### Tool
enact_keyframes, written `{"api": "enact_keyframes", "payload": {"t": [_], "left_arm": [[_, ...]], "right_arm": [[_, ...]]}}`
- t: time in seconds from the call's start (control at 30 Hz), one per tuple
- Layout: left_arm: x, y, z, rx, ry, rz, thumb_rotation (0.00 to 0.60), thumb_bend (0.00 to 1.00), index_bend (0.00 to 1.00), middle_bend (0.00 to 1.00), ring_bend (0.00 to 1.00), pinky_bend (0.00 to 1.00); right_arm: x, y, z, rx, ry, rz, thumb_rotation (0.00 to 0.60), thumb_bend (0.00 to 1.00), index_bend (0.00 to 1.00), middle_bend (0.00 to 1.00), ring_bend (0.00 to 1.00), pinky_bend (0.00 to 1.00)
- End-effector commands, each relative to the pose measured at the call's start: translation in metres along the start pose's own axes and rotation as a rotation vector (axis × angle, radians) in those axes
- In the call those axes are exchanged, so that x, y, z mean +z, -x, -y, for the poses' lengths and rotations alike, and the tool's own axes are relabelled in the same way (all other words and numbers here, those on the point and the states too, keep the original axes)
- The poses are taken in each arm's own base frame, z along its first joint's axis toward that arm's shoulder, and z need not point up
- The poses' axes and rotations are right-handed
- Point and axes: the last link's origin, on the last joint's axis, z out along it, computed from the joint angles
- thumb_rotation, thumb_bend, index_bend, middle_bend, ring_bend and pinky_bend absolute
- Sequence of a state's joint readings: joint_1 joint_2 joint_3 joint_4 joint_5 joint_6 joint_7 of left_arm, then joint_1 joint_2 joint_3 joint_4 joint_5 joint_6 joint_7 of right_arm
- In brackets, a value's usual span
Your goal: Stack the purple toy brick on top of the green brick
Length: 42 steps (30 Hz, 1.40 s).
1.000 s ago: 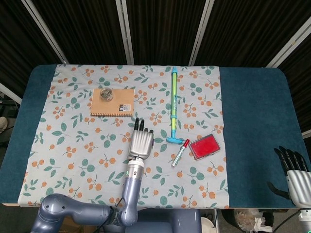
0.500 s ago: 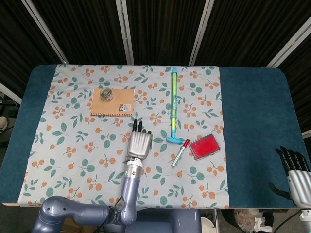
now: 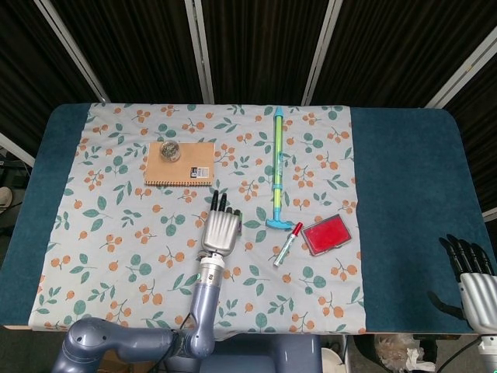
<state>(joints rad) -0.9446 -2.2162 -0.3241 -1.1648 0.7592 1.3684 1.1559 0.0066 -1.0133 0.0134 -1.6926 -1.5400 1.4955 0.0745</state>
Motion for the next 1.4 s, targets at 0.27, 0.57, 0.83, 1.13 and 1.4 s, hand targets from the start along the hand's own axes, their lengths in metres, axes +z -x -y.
{"api": "enact_keyframes", "payload": {"t": [0.27, 0.57, 0.83, 1.13, 1.4], "left_arm": [[0.000, -0.015, 0.001, -0.033, 0.017, -0.052, 0.600, 0.35, 0.38, 0.31, 0.06, 0.00], [-0.002, -0.030, 0.011, 0.037, 0.075, -0.056, 0.600, 0.23, 0.09, 0.00, 0.00, 0.00], [-0.014, -0.055, 0.038, 0.114, 0.131, -0.047, 0.600, 0.21, 0.08, 0.00, 0.00, 0.00], [-0.050, -0.096, 0.143, 0.095, 0.046, -0.103, 0.600, 0.21, 0.10, 0.04, 0.00, 0.00], [-0.079, -0.091, 0.243, 0.082, -0.030, -0.104, 0.600, 0.21, 0.15, 0.09, 0.00, 0.00]], "right_arm": [[0.001, 0.000, 0.001, -0.002, -0.002, 0.001, 0.600, 0.22, 0.00, 0.06, 0.00, 0.00], [0.001, 0.002, 0.002, -0.005, -0.007, 0.006, 0.600, 0.22, 0.00, 0.06, 0.00, 0.00], [0.002, 0.000, 0.002, -0.003, -0.006, -0.002, 0.600, 0.22, 0.00, 0.06, 0.00, 0.00], [0.000, 0.001, 0.004, -0.001, -0.017, -0.001, 0.600, 0.22, 0.00, 0.06, 0.00, 0.00], [0.001, 0.006, 0.013, -0.015, -0.039, 0.009, 0.600, 0.22, 0.00, 0.06, 0.00, 0.00]]}}
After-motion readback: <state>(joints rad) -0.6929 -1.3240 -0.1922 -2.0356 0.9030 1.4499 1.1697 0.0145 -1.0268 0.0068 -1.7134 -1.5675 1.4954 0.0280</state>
